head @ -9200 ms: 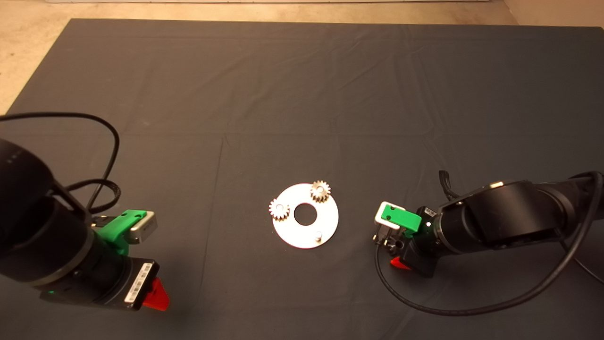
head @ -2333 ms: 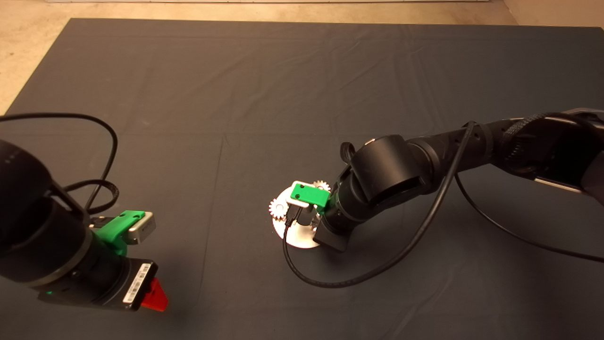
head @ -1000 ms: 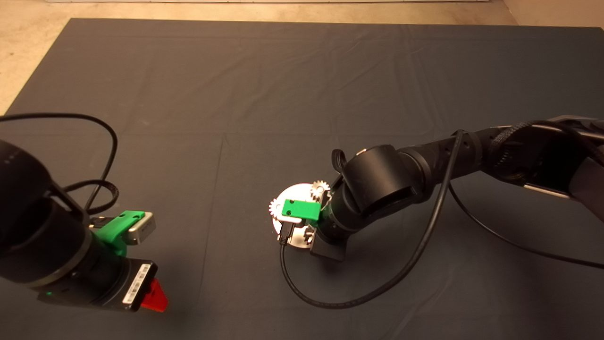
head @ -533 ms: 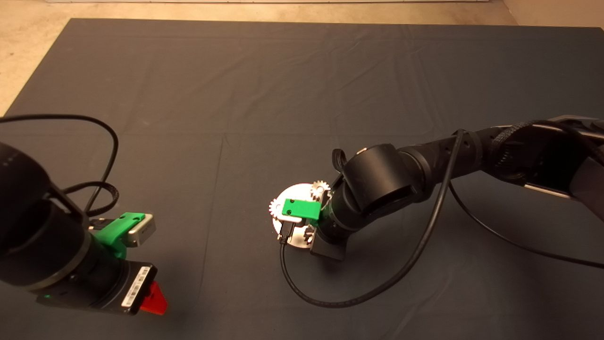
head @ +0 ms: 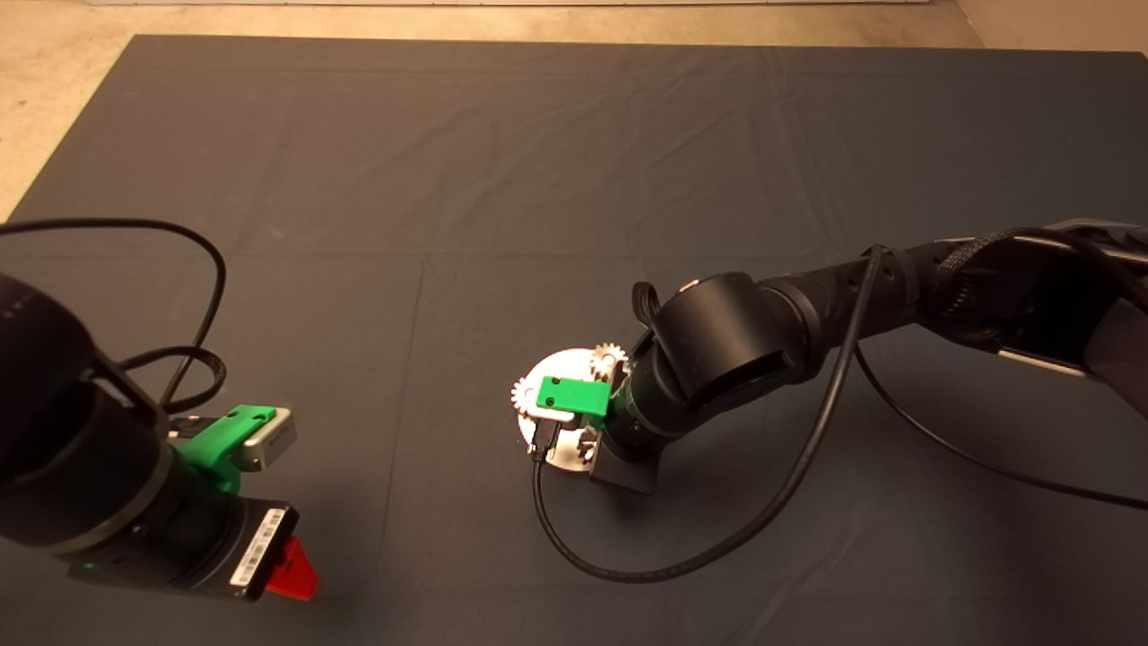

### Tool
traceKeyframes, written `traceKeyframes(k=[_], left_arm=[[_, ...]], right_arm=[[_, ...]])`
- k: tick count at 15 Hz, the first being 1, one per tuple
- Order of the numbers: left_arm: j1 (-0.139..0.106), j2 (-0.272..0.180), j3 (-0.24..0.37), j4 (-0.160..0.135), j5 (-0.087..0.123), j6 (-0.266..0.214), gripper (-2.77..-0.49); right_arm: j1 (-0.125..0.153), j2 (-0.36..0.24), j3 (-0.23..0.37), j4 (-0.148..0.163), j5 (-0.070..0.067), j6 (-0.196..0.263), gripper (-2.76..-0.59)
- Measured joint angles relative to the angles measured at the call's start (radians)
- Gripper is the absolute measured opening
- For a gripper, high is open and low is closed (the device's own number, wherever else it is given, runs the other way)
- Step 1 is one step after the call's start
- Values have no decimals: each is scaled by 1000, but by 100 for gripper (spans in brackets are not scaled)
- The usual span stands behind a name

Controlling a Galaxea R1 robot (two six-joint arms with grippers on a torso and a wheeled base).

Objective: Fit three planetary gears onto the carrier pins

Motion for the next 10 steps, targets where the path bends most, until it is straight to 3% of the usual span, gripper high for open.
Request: traceKeyframes(k=[10], left_arm=[[0,0,0,0,0,0,-122]], right_arm=[[0,-25,13,-41,0,0,-234]])
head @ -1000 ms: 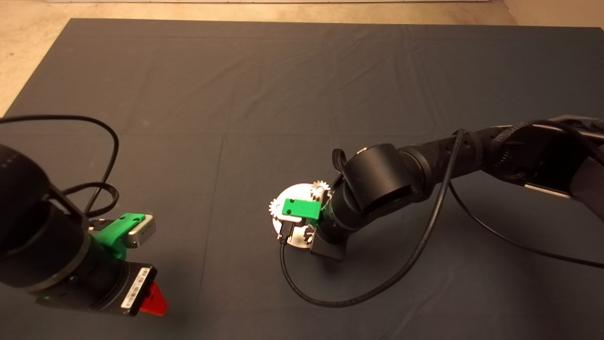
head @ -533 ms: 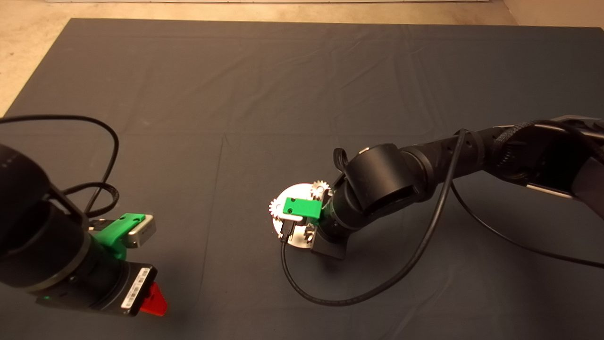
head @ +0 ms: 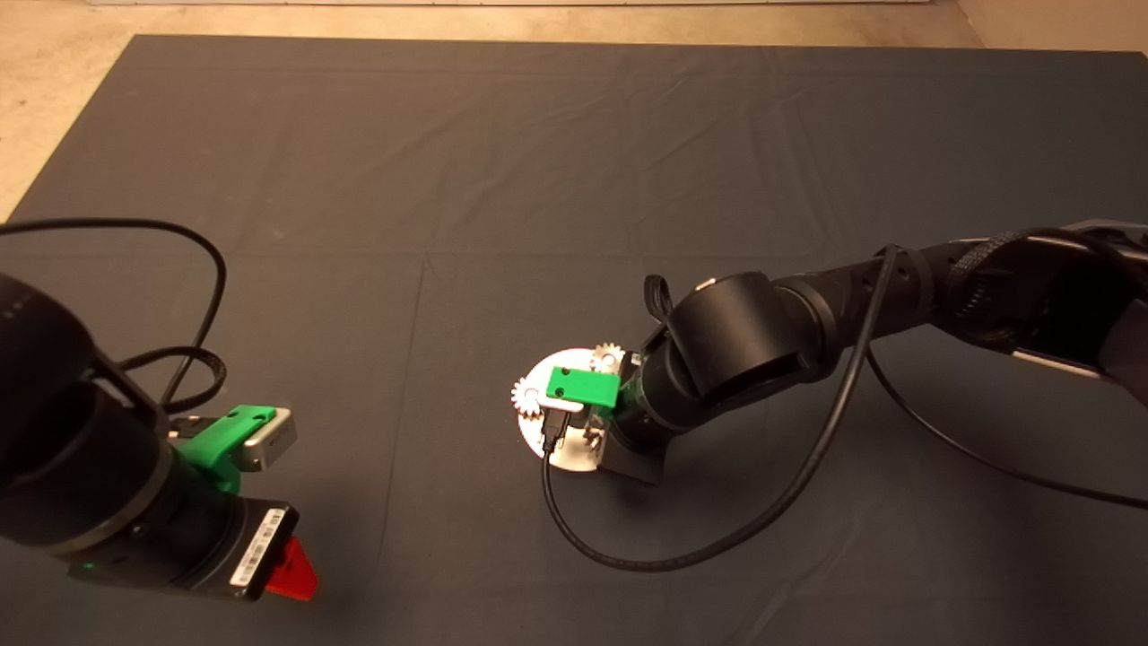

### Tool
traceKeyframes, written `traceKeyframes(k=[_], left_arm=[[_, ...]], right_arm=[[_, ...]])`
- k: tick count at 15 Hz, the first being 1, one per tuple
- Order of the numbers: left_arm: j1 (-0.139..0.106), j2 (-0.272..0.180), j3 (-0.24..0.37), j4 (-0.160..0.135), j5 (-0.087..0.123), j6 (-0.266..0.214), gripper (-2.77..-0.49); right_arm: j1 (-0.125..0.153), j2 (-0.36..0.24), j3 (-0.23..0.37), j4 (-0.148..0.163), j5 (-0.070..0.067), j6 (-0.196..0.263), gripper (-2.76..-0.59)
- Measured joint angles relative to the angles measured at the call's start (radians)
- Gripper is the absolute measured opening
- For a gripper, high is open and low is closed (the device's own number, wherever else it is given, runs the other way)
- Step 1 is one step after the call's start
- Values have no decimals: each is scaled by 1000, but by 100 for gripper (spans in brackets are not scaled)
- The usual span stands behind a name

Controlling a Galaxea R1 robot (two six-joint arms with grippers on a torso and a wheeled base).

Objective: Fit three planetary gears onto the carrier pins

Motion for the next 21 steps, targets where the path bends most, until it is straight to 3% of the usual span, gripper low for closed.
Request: traceKeyframes(k=[6,10,15,21], left_arm=[[0,0,0,0,0,0,-122],[0,0,0,0,0,2,-122],[0,0,0,0,0,2,-122],[0,1,0,0,0,2,-122]], right_arm=[[-1,-7,15,-14,-10,0,-234],[-22,-14,39,-21,-11,0,-234],[-28,-18,57,-29,-16,0,-234],[-31,-26,63,-31,-10,0,-234]])
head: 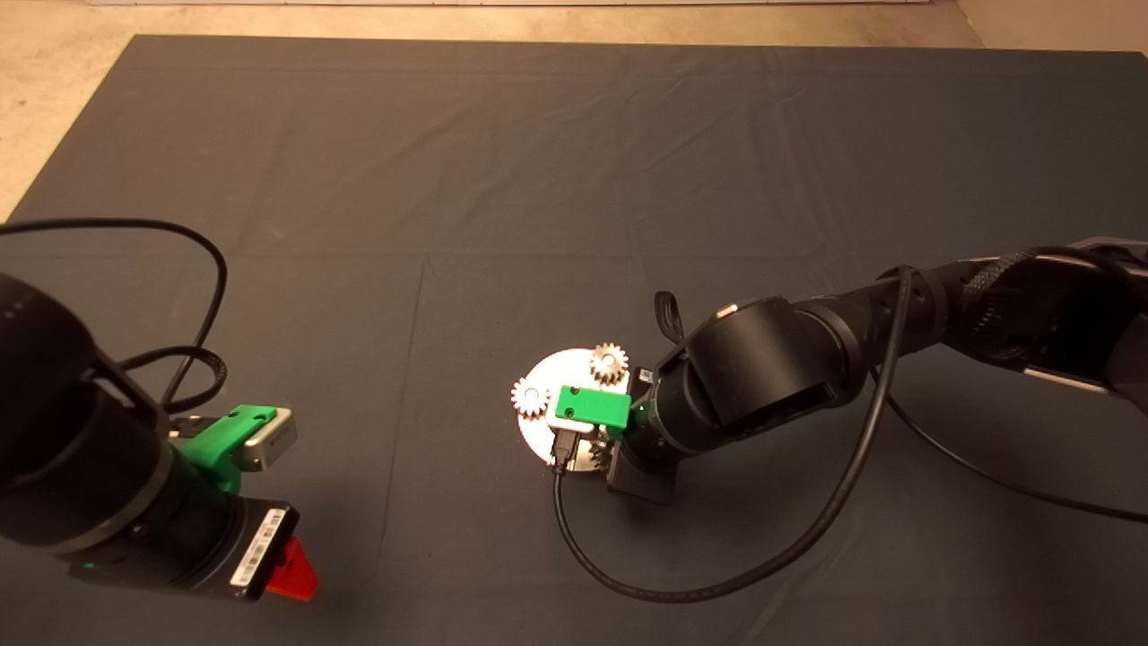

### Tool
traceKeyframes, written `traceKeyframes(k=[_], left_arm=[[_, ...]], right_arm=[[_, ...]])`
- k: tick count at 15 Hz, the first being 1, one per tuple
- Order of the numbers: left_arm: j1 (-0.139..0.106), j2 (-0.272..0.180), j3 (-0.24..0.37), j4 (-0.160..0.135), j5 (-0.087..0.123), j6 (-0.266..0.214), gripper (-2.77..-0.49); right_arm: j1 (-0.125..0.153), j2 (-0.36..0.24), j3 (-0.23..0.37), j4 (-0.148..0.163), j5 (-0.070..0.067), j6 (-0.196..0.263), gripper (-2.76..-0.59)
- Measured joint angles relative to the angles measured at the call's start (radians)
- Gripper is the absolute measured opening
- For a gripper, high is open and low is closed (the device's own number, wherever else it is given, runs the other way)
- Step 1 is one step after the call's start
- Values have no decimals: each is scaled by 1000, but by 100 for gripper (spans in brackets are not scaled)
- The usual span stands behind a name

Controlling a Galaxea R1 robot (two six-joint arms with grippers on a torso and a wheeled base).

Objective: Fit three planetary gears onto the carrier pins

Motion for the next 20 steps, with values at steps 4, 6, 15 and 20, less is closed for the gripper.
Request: traceKeyframes(k=[4,6,15,20], left_arm=[[0,0,0,0,0,0,-122],[0,0,0,0,0,0,-122],[0,0,0,0,0,0,-122],[0,0,0,0,0,0,-122]], right_arm=[[-3,-2,4,-20,0,0,-234],[-3,-2,4,-34,0,0,-234],[-13,-4,6,-76,-3,4,-234],[-14,-4,8,-80,-4,3,-234]])
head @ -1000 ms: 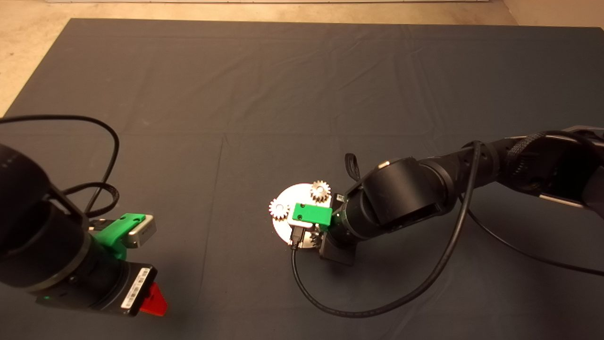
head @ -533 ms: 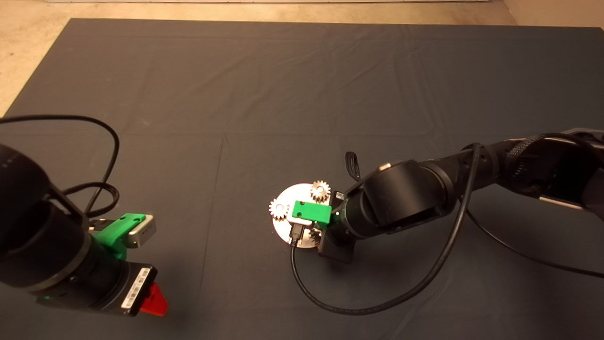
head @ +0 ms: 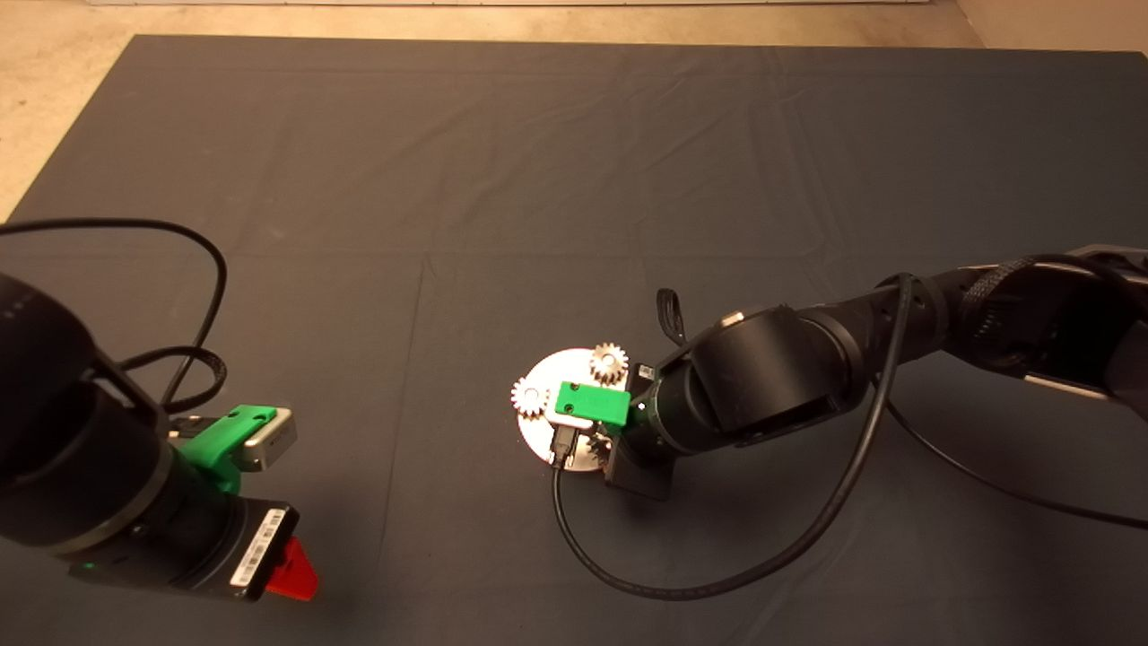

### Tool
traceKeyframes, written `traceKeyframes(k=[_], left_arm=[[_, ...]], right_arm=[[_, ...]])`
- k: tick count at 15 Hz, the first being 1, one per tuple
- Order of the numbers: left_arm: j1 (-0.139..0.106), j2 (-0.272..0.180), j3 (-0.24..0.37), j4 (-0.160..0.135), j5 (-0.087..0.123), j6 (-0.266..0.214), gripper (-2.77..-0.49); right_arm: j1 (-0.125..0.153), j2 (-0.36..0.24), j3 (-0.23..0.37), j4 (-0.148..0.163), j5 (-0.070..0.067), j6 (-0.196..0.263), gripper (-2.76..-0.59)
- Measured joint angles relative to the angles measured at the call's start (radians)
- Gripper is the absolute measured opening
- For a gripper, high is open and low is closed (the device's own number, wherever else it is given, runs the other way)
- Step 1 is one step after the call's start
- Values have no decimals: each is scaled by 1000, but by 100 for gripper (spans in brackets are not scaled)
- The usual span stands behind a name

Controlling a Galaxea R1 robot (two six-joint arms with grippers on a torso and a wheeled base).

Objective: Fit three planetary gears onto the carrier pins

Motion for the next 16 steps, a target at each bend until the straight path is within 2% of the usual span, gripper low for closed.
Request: traceKeyframes(k=[7,9,16], left_arm=[[0,0,2,0,0,0,-122],[0,0,2,0,0,0,-122],[0,0,2,0,0,0,-122]], right_arm=[[-3,0,1,1,-2,-8,-234],[-16,-1,0,4,-4,-16,-234],[-12,-1,-20,28,8,-44,-234]])
